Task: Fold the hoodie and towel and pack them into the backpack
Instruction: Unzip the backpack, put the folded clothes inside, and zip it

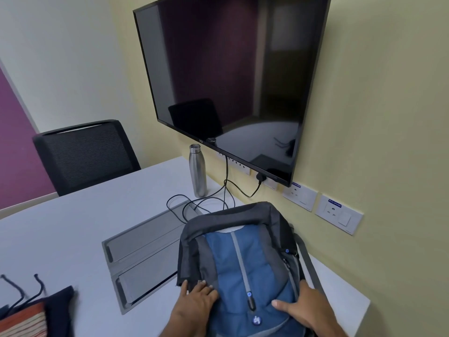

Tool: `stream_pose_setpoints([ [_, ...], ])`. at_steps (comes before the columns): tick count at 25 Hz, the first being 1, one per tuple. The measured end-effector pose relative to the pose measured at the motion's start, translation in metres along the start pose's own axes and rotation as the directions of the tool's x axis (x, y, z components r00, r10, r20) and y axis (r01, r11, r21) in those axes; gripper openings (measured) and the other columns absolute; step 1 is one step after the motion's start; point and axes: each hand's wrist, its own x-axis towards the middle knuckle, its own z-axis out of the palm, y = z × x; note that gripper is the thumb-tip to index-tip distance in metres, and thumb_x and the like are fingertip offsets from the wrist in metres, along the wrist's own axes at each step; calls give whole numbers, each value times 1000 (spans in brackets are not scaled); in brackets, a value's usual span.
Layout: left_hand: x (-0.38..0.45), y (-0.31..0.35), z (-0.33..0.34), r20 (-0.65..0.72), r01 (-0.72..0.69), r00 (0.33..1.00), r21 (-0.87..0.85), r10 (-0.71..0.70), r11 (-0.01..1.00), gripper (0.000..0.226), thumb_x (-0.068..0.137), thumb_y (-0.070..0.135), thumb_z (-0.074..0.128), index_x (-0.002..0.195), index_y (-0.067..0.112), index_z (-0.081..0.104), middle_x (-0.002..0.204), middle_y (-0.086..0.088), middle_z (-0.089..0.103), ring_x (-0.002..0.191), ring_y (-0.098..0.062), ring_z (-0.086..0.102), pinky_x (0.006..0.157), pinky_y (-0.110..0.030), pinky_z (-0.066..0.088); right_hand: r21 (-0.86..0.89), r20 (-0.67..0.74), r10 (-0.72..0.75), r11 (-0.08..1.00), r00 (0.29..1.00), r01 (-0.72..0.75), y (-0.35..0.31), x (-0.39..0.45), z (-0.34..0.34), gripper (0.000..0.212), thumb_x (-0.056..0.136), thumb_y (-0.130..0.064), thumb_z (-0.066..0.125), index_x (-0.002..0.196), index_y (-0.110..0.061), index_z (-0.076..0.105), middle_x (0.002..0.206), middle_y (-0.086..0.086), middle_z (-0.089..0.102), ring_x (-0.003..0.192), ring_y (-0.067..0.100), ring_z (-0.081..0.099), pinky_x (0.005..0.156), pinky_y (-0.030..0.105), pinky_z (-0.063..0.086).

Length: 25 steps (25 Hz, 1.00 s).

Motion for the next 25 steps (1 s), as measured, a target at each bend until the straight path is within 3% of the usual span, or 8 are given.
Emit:
stream_pose_setpoints([
  [6,-10,-26,0,39,155,987,-34,-153,987,71,88,19,37,157,21,19,166,7,10,153,-12,-3,118,-61,-10,141,88,-130,983,988,117,-21,-28,31,109,52,-87,66,145,-37,39,136,-11,59,118,10,58,93,19,41],
  [10,-14,-33,10,6,263,965,-20,-263,964,72,89,34,35,158,20,17,167,5,5,153,-16,-6,117,-63,-9,187,131,-157,974,979,131,-31,-38,54,120,42,-95,63,147,-42,38,140,-19,53,120,6,55,103,22,42],
  [13,-16,-43,12,-23,292,956,17,-292,956,69,91,37,33,157,21,22,167,4,5,153,-18,-5,115,-65,-8,183,190,-164,974,968,129,-40,-46,69,121,40,-95,64,146,-42,38,140,-22,51,119,6,55,104,22,40],
  [17,-24,-50,14,-1,300,954,75,-301,951,71,95,42,31,159,20,10,167,3,-2,153,-23,-9,114,-66,-7,205,200,-207,965,958,165,-40,-50,83,113,47,-89,68,146,-43,37,143,-25,46,126,2,49,108,19,36],
  [20,-23,-46,15,-55,280,960,77,-276,957,68,94,46,32,155,19,25,166,1,14,153,-23,0,116,-64,-2,308,252,-301,926,920,219,-34,-49,79,80,57,-74,79,128,-48,55,122,-33,61,115,-10,55,107,20,41],
  [22,-20,-34,9,-156,240,960,23,-233,971,63,89,57,28,139,22,46,152,5,39,147,-21,21,116,-56,13,284,267,-305,931,914,227,-31,-51,72,41,64,-56,84,96,-40,66,94,-30,70,93,-13,62,94,15,47],
  [23,-19,-25,5,-206,205,957,-22,-205,978,61,88,60,27,130,24,51,142,6,48,140,-20,32,113,-50,23,250,226,-266,946,937,208,-30,-51,69,30,64,-51,83,76,-33,63,78,-21,69,77,-10,63,80,13,49],
  [25,-17,-1,-9,-273,110,952,-115,-138,987,49,91,59,34,116,24,56,126,5,58,125,-21,46,101,-41,36,146,-12,-145,979,989,145,-23,-46,66,32,63,-46,73,62,-21,53,65,-7,65,62,1,62,65,20,52],
])
